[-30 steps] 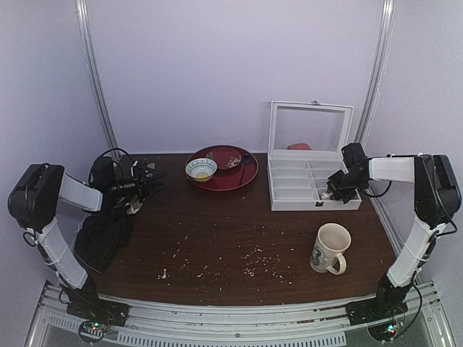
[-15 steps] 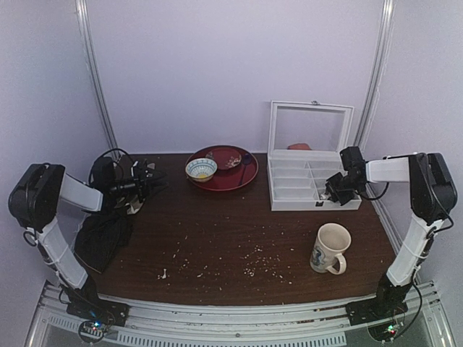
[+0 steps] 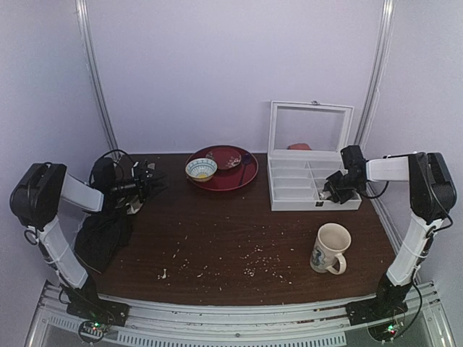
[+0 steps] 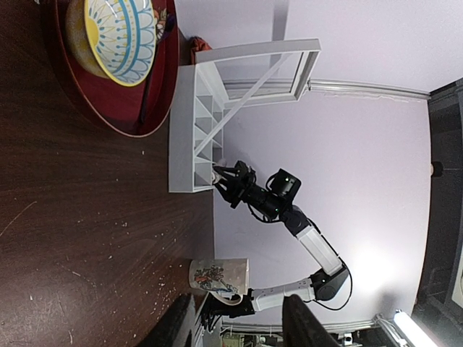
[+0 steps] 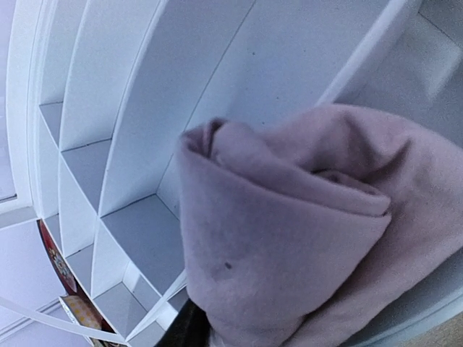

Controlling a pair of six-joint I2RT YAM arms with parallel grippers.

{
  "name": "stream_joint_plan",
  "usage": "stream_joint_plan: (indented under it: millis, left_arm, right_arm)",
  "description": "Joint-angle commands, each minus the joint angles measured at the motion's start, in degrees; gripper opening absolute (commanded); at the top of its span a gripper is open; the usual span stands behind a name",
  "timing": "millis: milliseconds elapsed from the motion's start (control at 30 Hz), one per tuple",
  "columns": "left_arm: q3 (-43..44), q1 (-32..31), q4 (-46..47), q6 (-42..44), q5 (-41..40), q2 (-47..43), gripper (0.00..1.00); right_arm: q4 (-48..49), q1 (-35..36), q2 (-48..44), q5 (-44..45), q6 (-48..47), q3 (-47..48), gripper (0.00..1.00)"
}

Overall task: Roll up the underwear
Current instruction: Place the underwear in the storage box, then adjust the underwear in the storage box.

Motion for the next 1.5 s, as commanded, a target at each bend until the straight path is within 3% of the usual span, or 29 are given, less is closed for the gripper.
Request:
stream_joint_plan:
  millis: [0,167,667,967,1233,1467]
  left_arm:
    - [0.4,-0.3,5.0,-1.2,0.7,1.3,0.56]
    - [0.2,-0.3,5.7,-1.6,0.6,1.6,0.56]
    - [-0.5,-0.3,7.8,-2.8,0.4,1.6,0.56]
    - [-1.1,-0.3,8.2,-2.9,0.3,1.5,0.56]
    - [-1.8,-0.3,8.1,-2.8,0.2,1.0,0.56]
    - [-1.7,-0.3,7.8,-2.7,0.3,1.1,0.56]
  right_arm:
    - [-7.2,-0.7,-1.5,1.1,-1.7,1.1,0.34]
    - [-9.2,-0.7,-3.3,0.9,-2.2,0.4,0.42]
    - [-13.4,-0.7,-9.4,-0.2,-3.2,-0.2,0.46]
    - [-15.8,-1.1,-6.3,2.5,-8.8,7.9,0.3]
    - [-13.7,-1.8,0.7,2.0,-9.1,11.7,0.28]
    - [-12.6,-3.1,1.3,3.6,-8.7,10.1,0.27]
